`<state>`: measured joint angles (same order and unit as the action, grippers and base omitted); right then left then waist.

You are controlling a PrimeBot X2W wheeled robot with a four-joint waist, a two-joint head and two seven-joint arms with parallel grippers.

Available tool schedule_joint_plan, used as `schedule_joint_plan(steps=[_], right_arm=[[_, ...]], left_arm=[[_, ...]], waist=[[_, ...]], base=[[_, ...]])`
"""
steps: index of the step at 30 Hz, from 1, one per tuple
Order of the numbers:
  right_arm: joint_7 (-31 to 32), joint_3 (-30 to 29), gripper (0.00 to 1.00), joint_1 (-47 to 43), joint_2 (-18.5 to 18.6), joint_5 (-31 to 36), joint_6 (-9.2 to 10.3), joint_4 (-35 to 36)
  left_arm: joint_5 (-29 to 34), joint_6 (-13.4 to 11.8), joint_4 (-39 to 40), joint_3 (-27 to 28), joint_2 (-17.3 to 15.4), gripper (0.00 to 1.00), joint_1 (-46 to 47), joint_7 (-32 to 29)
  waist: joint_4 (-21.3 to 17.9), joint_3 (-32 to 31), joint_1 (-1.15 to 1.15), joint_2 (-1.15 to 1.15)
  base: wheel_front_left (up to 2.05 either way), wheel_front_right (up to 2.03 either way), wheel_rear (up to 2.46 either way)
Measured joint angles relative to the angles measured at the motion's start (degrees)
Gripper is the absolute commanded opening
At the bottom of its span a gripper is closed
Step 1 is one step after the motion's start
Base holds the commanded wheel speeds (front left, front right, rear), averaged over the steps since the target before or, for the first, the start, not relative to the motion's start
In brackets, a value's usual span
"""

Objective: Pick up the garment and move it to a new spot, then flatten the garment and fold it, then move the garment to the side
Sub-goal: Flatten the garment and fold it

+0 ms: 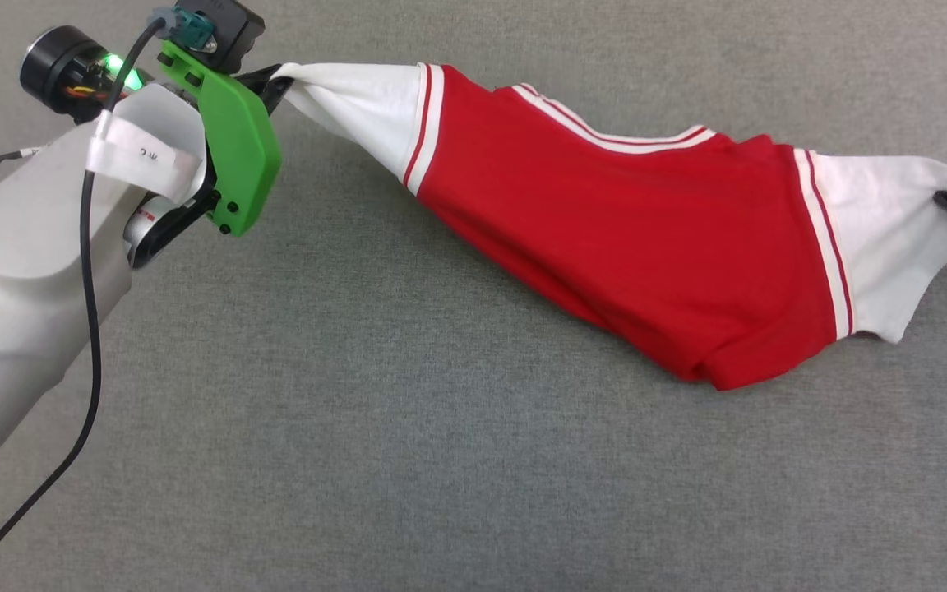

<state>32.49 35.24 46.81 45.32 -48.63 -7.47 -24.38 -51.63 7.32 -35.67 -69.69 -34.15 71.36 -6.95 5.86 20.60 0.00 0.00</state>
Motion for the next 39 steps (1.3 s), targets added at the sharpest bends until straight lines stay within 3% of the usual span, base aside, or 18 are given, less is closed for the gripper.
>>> schedule_joint_plan(steps=[6,16,24,32,39], right_arm=[[-6.1,-1.76,0.0,1.63,0.51,-0.16,0.0,2.13],[-13.88,-6.44,0.0,5.37,1.01,-1.41,-0.01,7.15],[-19.26,-11.11,0.0,9.66,-0.81,2.44,-0.01,9.07],[-19.13,-12.63,0.0,18.09,-3.53,8.51,-0.01,6.46],[-19.56,-12.59,0.0,34.28,-8.25,12.95,-0.01,-3.44]], left_arm=[[0.85,-0.29,1.89,0.05,-0.98,0.0,0.04,2.88],[2.77,-3.55,9.69,3.94,-4.1,0.0,4.44,6.5],[3.26,-6.53,13.6,7.83,-5.13,0.0,10.35,9.0],[3.8,-6.84,11.26,9.65,-3.1,0.0,16.29,9.55],[5.02,-6.05,1.94,11.72,1.36,0.0,26.38,10.5]], waist=[[-0.88,-4.58,0.0,0.0],[-2.22,-11.34,0.0,0.0],[-2.93,-14.29,-0.01,0.0],[-2.73,-12.48,-0.01,0.0],[-2.36,-5.95,-0.01,0.0]], base=[[0.0,0.0,0.0],[0.0,0.0,0.0],[0.0,0.0,0.0],[0.0,0.0,0.0],[0.0,0.0,0.0]])
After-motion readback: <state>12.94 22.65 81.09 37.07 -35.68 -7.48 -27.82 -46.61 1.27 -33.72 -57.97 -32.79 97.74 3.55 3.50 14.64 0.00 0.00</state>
